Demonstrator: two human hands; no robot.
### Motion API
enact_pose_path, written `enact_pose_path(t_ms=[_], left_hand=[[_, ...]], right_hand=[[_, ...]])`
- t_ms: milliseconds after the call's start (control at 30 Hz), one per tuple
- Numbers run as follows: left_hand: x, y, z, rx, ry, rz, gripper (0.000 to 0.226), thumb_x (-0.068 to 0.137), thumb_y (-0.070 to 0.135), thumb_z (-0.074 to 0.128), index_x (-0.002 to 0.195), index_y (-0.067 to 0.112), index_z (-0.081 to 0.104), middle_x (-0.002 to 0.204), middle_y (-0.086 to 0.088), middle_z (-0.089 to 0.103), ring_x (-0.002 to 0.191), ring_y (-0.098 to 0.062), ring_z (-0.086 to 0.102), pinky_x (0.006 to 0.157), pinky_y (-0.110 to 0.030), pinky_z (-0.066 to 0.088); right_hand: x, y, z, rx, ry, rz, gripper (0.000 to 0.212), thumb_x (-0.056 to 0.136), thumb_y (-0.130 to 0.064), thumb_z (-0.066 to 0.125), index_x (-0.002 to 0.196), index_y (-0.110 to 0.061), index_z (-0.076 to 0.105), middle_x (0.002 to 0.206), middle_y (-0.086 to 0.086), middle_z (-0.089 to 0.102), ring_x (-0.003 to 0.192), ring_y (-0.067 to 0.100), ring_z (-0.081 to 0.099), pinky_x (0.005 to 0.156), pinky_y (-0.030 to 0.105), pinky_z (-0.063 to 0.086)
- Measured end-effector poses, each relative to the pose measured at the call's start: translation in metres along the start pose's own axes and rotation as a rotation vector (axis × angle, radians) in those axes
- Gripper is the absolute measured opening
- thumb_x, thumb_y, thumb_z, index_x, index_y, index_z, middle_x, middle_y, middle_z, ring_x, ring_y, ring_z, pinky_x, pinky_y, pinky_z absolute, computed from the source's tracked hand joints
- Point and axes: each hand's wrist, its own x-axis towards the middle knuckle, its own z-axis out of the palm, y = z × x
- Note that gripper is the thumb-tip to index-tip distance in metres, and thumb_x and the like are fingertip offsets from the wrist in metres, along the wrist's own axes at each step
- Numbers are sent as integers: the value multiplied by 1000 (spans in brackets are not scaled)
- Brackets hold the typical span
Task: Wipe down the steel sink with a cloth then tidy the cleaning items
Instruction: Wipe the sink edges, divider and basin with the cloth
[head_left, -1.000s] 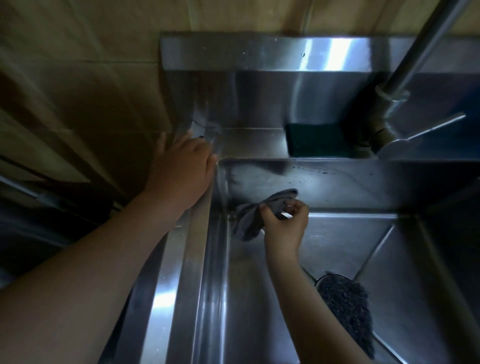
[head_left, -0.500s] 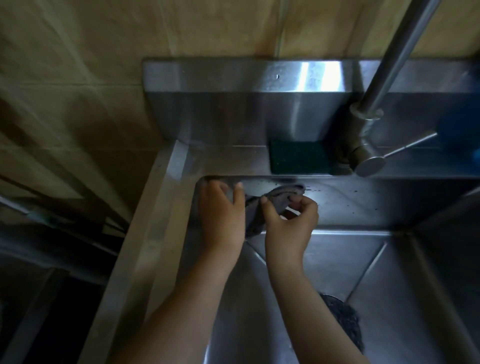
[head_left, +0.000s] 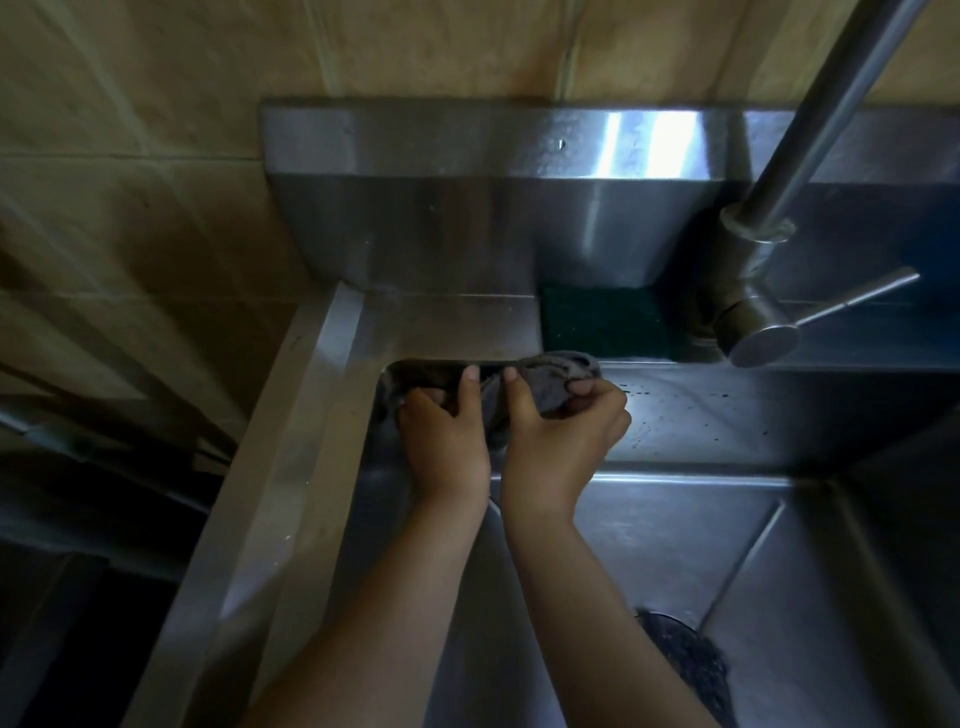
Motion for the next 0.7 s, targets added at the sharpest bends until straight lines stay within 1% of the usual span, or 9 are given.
enact_pose_path(t_ms=[100,167,233,300,400,500,533,633,700], left_hand=[[0,-5,1,-17,-4,12,26,89,35,55,86,11,44,105,-12,52,89,-19,48,62,-13,26],[1,-9,4,-30,3,35,26,87,34,58,77,16,42,98,-9,51,84,-14,45,58,-13,28],[2,-13,6,-43,12,49,27,86,33,60,74,18,40,94,-8,51,85,-16,47,59,-11,31],[3,-17,9,-51,13,45,28,86,33,60,80,13,43,93,-7,50,89,-20,50,63,-14,29],[4,-20,11,-44,10,39,30,84,34,62,86,11,43,95,-8,50,97,-24,51,71,-19,30],[5,-23,12,-43,11,54,33,83,33,63,94,5,49,106,-16,54,102,-28,51,81,-26,36],[6,-23,12,-42,7,61,37,83,33,63,98,1,51,108,-18,55,103,-29,51,84,-29,38],[7,-25,13,-30,15,82,40,83,33,63,100,-2,51,107,-20,56,103,-32,51,88,-34,39],[7,-26,14,-30,26,91,40,83,34,63,100,-1,51,107,-20,56,104,-32,51,89,-35,40]], right_hand=[[2,11,1,17,20,52,45,71,-22,80,93,-17,41,103,-3,37,90,10,49,79,18,44],[5,21,1,12,30,84,45,71,-22,80,92,-17,40,103,-1,38,88,12,48,79,19,43],[8,33,-1,-11,25,84,45,71,-20,80,91,-15,40,105,2,39,88,13,48,77,16,43],[11,45,-3,-51,21,67,45,71,-17,80,92,-12,40,106,5,40,87,14,46,72,11,40],[16,66,-6,-130,22,85,46,70,-16,80,92,-10,41,106,11,43,88,12,40,77,19,39],[21,86,-11,-181,18,140,45,69,-13,80,96,-4,45,112,17,45,82,1,32,77,17,36],[23,92,-13,-191,21,168,46,69,-13,80,97,-5,45,111,16,45,84,3,33,81,20,37],[27,102,-15,-210,38,220,46,68,-16,81,93,-10,43,103,8,41,103,28,45,90,41,42],[27,103,-15,-197,55,218,45,67,-15,82,89,-12,43,99,7,43,104,33,47,89,43,44]])
